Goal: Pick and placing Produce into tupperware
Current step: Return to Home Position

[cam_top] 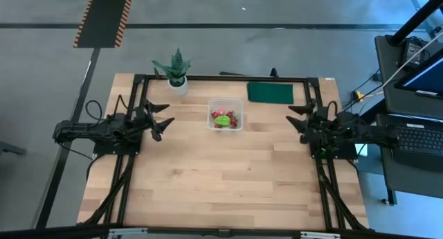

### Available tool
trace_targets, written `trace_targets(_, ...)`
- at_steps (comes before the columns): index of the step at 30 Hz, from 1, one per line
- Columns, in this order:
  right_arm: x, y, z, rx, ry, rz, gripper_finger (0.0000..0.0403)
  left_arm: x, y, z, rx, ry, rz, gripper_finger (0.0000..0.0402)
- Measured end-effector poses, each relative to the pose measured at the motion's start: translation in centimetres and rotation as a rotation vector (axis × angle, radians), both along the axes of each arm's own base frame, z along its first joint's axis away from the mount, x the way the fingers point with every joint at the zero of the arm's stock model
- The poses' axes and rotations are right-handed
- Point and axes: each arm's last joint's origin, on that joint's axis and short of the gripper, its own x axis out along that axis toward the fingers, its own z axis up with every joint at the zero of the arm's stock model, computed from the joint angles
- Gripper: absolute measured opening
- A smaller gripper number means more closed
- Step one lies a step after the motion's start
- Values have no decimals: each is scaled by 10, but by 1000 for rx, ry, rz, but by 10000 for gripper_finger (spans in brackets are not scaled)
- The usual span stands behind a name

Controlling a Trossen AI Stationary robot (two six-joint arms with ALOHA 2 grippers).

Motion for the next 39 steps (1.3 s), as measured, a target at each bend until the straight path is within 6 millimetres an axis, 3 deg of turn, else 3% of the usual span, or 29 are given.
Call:
trace_targets(10, 14, 0, -36, 2, -92, -2, 234, 0, 0, 0, 3, 3, 0, 305)
trace_targets(39, 14, 0, -38, -1, -70, -1, 234, 0, 0, 0, 3, 3, 0, 305)
